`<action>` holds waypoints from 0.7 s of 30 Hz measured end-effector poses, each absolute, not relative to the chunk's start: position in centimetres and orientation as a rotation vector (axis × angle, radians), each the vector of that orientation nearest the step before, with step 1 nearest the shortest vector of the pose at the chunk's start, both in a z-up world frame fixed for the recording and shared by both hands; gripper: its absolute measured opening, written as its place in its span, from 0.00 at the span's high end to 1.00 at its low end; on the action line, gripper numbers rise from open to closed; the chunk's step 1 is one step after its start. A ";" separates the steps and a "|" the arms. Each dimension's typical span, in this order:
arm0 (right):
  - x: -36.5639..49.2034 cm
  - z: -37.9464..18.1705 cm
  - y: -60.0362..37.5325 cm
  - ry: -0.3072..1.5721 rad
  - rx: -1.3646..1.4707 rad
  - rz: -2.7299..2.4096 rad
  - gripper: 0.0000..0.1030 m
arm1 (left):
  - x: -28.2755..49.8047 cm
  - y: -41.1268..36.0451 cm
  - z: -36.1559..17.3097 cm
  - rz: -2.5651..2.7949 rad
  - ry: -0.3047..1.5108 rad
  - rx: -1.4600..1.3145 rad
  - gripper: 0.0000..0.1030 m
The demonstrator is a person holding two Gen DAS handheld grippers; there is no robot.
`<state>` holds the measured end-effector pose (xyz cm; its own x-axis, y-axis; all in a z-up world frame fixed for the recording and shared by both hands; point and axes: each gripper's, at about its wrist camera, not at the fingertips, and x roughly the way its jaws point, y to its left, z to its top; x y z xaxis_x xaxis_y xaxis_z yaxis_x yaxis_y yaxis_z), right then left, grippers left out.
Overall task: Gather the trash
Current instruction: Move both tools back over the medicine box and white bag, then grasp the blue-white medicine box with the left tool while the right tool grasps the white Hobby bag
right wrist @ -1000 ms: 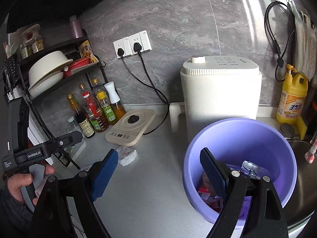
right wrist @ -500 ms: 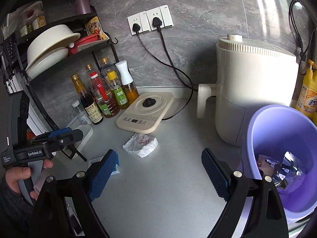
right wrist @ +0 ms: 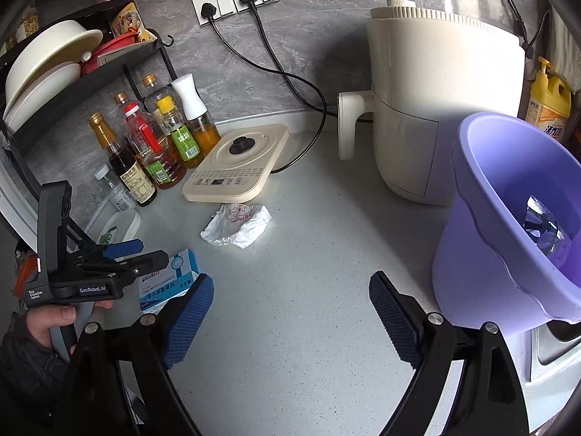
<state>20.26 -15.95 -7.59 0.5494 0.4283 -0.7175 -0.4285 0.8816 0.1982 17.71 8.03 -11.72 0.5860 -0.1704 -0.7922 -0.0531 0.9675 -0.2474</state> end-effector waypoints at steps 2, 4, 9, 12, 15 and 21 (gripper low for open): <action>20.0 -7.7 -15.7 0.850 -0.005 0.488 0.17 | 18.0 8.1 -12.8 -0.080 0.967 -0.253 0.06; 19.8 -7.6 -15.6 0.847 -0.007 0.471 0.17 | 18.3 8.2 -13.8 -0.088 0.988 -0.245 0.06; 19.5 -7.7 -15.5 0.856 0.000 0.438 0.17 | 18.5 7.4 -15.1 -0.082 1.004 -0.149 0.06; 19.5 -7.7 -15.4 0.861 -0.004 0.439 0.17 | 18.3 6.7 -15.2 -0.072 1.008 -0.096 0.06; 19.8 -7.6 -15.2 0.855 -0.010 0.454 0.17 | 18.0 6.5 -15.3 -0.034 1.017 -0.070 0.06; 20.9 -7.0 -14.7 0.836 -0.017 0.517 0.17 | 17.6 7.2 -16.3 0.053 1.075 -0.082 0.06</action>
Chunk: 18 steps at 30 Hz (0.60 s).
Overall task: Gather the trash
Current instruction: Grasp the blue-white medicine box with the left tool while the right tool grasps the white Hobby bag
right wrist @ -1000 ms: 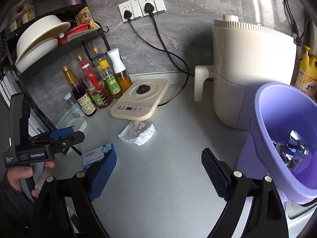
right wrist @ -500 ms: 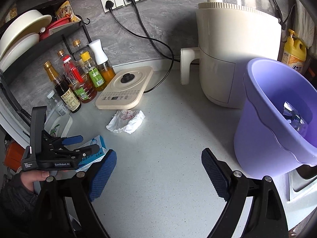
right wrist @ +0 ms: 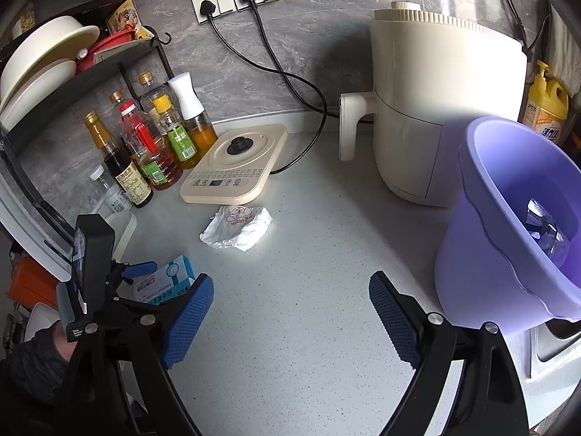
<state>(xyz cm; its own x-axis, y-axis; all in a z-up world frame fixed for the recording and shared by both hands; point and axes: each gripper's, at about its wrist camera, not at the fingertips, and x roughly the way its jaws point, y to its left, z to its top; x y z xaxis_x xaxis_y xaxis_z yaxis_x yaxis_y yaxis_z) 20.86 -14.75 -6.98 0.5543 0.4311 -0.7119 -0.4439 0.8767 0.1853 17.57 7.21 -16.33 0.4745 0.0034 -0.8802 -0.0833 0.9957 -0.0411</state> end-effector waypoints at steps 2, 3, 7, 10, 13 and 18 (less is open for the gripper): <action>21.1 -6.8 -14.7 0.831 -0.018 0.539 0.17 | 17.3 7.3 -16.8 0.075 1.099 -0.094 0.08; 21.2 -6.7 -14.6 0.828 -0.019 0.550 0.17 | 17.3 7.4 -17.1 0.089 1.114 -0.103 0.11; 21.7 -6.8 -14.8 0.826 -0.018 0.580 0.17 | 16.7 7.1 -16.9 0.145 1.115 -0.105 0.36; 22.2 -7.0 -15.2 0.830 -0.013 0.594 0.17 | 16.7 6.9 -16.4 0.165 1.100 -0.130 0.38; 22.8 -7.4 -15.2 0.841 -0.014 0.605 0.17 | 16.7 6.8 -15.0 0.202 1.050 -0.139 0.38; 24.0 -7.4 -14.1 0.840 -0.032 0.637 0.17 | 17.0 7.4 -12.1 0.244 0.976 -0.176 0.38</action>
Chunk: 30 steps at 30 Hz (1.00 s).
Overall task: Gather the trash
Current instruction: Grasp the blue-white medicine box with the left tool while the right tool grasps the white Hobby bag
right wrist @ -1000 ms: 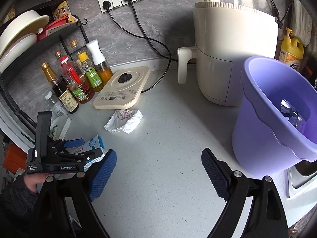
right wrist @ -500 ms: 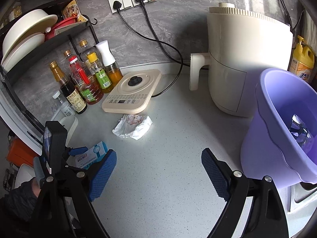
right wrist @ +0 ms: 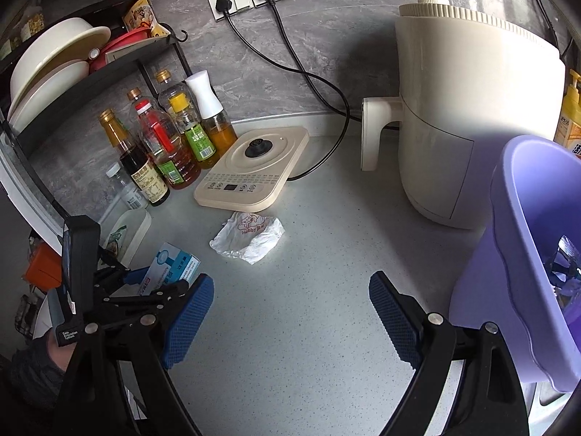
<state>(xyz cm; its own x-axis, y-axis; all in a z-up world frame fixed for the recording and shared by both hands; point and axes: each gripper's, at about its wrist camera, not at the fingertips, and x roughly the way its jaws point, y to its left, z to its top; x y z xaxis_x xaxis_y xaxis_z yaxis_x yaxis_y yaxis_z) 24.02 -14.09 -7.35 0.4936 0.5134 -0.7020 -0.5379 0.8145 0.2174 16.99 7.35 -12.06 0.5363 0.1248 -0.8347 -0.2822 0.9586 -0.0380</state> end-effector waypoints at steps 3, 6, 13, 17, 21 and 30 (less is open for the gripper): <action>24.9 -7.4 -12.9 0.841 -0.032 0.663 0.17 | 17.4 7.8 -10.8 0.254 0.943 -0.183 0.38; 26.0 -7.5 -11.5 0.849 -0.033 0.700 0.18 | 17.7 8.3 -10.1 0.265 0.918 -0.206 0.37; 28.1 -7.9 -8.4 0.859 -0.109 0.774 0.31 | 18.8 9.6 -10.1 0.309 0.886 -0.261 0.37; 29.7 -9.4 -6.7 0.905 -0.156 0.802 0.37 | 19.5 10.2 -10.7 0.347 0.895 -0.291 0.37; 31.4 -11.6 -5.3 0.950 -0.166 0.817 0.37 | 19.7 10.9 -10.9 0.382 0.889 -0.299 0.37; 33.1 -16.2 -0.8 1.014 -0.317 0.815 0.37 | 19.0 12.1 -12.1 0.427 0.904 -0.351 0.37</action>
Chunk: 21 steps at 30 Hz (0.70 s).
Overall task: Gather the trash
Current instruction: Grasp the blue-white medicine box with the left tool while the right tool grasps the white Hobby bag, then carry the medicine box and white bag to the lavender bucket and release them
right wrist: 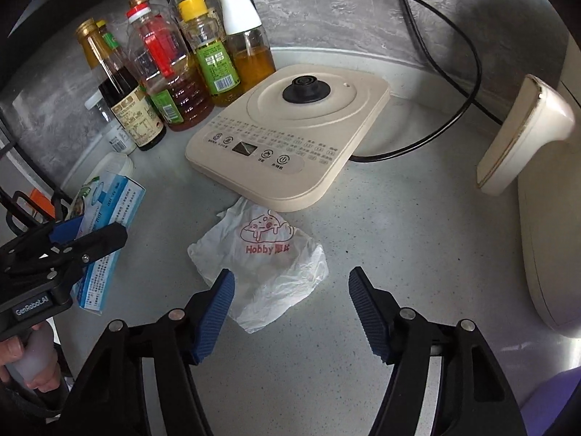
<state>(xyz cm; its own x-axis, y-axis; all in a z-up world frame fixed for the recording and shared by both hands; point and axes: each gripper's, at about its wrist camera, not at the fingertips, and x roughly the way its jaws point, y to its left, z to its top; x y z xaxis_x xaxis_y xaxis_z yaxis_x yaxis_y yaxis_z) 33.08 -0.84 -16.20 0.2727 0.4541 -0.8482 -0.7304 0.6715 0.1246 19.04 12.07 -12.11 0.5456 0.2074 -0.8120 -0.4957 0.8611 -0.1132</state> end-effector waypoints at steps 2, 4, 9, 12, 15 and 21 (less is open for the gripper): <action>33.2 -17.3 -0.3 1.038 -0.351 0.794 0.49 | 19.0 12.1 -11.9 0.425 0.895 -0.353 0.37; 32.8 -17.5 -0.3 1.013 -0.365 0.773 0.66 | 18.8 12.0 -11.4 0.419 0.879 -0.345 0.37; 31.9 -16.4 -1.6 0.991 -0.363 0.752 0.91 | 18.1 11.5 -10.3 0.389 0.843 -0.348 0.37; 31.2 -14.8 -3.1 0.959 -0.334 0.738 0.92 | 17.5 10.9 -9.8 0.366 0.820 -0.353 0.37; 30.7 -12.7 -4.5 0.927 -0.300 0.717 0.93 | 17.1 10.3 -9.4 0.349 0.801 -0.359 0.37; 29.2 -8.1 -7.2 0.837 -0.234 0.702 0.93 | 16.0 8.9 -7.9 0.321 0.759 -0.357 0.37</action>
